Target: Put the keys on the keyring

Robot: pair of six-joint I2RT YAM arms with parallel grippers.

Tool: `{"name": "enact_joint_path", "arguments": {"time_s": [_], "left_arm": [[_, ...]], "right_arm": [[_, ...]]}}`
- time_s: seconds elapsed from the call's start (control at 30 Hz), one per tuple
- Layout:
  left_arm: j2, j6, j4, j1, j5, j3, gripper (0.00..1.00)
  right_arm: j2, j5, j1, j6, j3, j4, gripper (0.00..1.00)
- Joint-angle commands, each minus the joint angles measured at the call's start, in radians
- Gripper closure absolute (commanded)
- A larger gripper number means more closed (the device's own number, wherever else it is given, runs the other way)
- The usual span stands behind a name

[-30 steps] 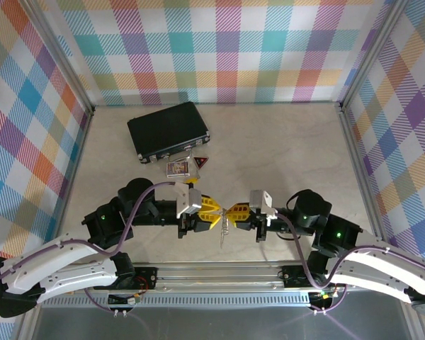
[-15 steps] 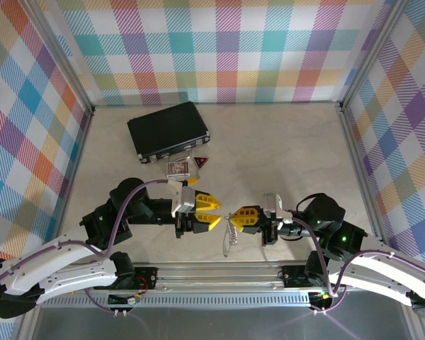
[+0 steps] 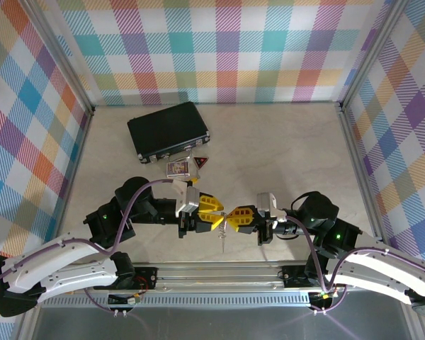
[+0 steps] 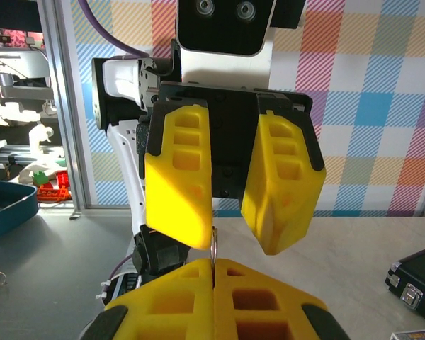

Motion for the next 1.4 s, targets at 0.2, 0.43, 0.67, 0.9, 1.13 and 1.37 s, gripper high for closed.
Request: {"name": "enact_joint_path", "arguments": {"time_s": [0.2, 0.43, 0.67, 0.9, 1.13, 1.37], "left_arm": [[-0.019, 0.006, -0.006, -0.007, 0.008, 0.008, 0.78], [-0.026, 0.005, -0.004, -0.007, 0.01, 0.002, 0.82], [-0.033, -0.001, 0.005, -0.007, 0.001, -0.009, 0.79], [-0.042, -0.001, 0.015, -0.007, -0.007, -0.016, 0.94], [-0.057, 0.001, 0.018, -0.007, -0.029, -0.027, 1.0], [-0.045, -0.003, -0.018, -0.007, -0.097, -0.007, 1.0]], "right_arm": [[0.007, -0.029, 0.003, 0.024, 0.004, 0.102, 1.0], [0.018, -0.037, 0.002, 0.034, -0.007, 0.13, 1.0], [0.02, -0.051, 0.003, 0.043, -0.015, 0.153, 1.0], [0.04, -0.056, 0.003, 0.053, -0.023, 0.175, 1.0], [0.044, -0.052, 0.003, 0.054, -0.021, 0.173, 1.0], [0.043, 0.009, 0.003, 0.057, -0.007, 0.114, 0.87]]}}
